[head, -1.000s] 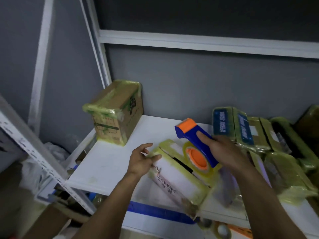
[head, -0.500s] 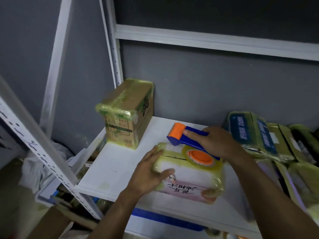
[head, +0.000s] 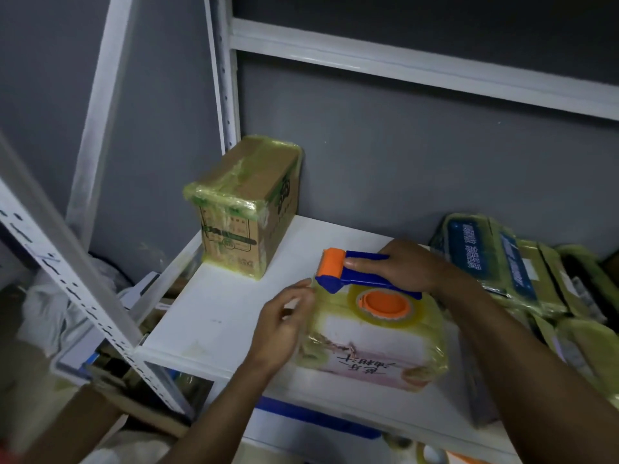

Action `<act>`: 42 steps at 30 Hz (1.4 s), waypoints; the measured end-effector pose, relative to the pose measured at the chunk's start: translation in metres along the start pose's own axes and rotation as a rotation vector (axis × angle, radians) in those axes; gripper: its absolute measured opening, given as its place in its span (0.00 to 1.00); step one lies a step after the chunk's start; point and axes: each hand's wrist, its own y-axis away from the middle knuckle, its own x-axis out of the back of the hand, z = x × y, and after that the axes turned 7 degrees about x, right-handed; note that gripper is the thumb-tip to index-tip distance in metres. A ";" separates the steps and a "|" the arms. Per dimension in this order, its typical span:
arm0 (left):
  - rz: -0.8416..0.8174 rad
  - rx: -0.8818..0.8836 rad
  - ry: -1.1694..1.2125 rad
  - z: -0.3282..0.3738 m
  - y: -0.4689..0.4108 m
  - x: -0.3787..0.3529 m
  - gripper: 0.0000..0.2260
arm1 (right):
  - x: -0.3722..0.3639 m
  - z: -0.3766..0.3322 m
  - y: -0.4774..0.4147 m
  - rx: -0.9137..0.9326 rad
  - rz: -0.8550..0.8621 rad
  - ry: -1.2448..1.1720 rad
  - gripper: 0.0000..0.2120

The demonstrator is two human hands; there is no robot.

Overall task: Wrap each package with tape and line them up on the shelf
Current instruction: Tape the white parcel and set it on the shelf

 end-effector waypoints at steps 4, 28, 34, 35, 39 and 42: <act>0.091 0.190 0.066 0.034 -0.009 0.001 0.15 | 0.004 0.006 0.001 0.068 -0.018 -0.060 0.36; -0.178 0.414 0.250 0.066 -0.008 -0.019 0.06 | 0.004 0.039 0.022 0.204 0.001 -0.209 0.39; -0.125 0.336 0.116 0.065 -0.006 -0.021 0.09 | 0.003 0.038 0.026 0.204 0.019 -0.220 0.44; -0.116 0.315 0.099 0.064 -0.005 -0.021 0.09 | 0.003 0.038 0.027 0.206 0.024 -0.219 0.45; -0.099 0.261 0.066 0.068 -0.007 -0.015 0.09 | 0.003 0.033 0.029 0.213 0.043 -0.177 0.39; -0.096 0.268 0.030 0.073 -0.012 -0.006 0.06 | 0.005 0.023 0.028 0.199 0.040 -0.138 0.32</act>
